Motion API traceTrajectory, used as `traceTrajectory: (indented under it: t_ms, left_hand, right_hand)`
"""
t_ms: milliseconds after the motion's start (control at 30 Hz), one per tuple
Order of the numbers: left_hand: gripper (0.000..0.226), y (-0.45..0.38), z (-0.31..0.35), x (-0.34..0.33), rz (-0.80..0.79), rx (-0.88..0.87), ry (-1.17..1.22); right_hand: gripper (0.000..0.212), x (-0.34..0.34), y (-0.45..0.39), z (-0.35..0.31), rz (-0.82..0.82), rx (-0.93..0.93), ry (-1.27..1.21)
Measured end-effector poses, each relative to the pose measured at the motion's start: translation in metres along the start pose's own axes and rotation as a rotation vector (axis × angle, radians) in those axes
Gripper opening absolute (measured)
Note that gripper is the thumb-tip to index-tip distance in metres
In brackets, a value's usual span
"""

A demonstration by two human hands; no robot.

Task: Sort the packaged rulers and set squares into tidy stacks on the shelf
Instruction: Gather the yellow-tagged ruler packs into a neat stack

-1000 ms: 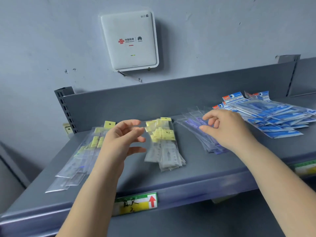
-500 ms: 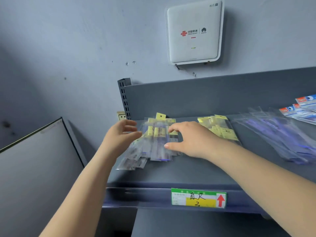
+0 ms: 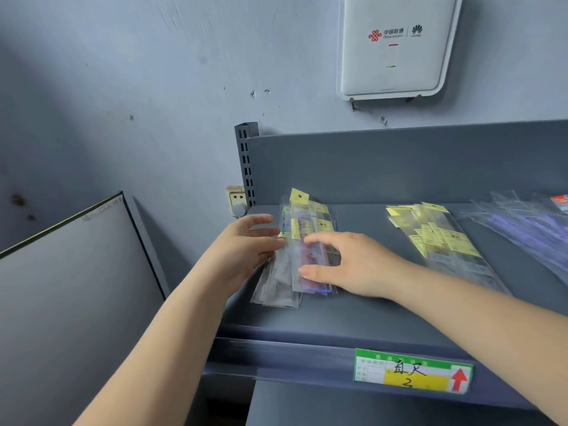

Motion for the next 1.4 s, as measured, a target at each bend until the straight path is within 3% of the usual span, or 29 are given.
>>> traceTrajectory:
  t_ms: [367,633,800,933,1133,1400]
  left_hand:
    - [0.06,-0.002,0.004,-0.024,0.074,0.058,-0.298]
    - [0.065,0.008,0.001,-0.028,0.047,0.099,0.028]
    - [0.061,0.013,0.0,-0.028,0.073,0.054,0.079]
    - [0.056,0.02,0.005,-0.032,0.066,-0.015,0.169]
    - [0.026,0.039,0.016,-0.05,-0.003,-0.178,0.325]
    - [0.038,0.053,0.02,-0.089,0.009,-0.266,0.364]
  right_hand:
    - [0.058,-0.001,-0.001,0.0,0.127,0.016,-0.169]
    - [0.073,0.004,0.002,0.007,0.191,-0.005,-0.428]
    - [0.066,0.008,0.005,0.004,0.229,0.028,-0.404]
    - [0.063,0.024,0.01,0.002,0.382,0.071,-0.386]
    - [0.059,0.054,0.026,-0.009,0.619,0.148,-0.402]
    - [0.062,0.072,0.072,0.0,0.671,0.047,-0.289]
Point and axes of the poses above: each hand's wrist, its own y-axis away from the middle knuckle, its own x-axis out of the back of the hand, z = x × y, the point moved 7 cm from there along -y, towards the middle knuckle, and after that the axes turned 15 degrees about x, right-handed, at the moved point
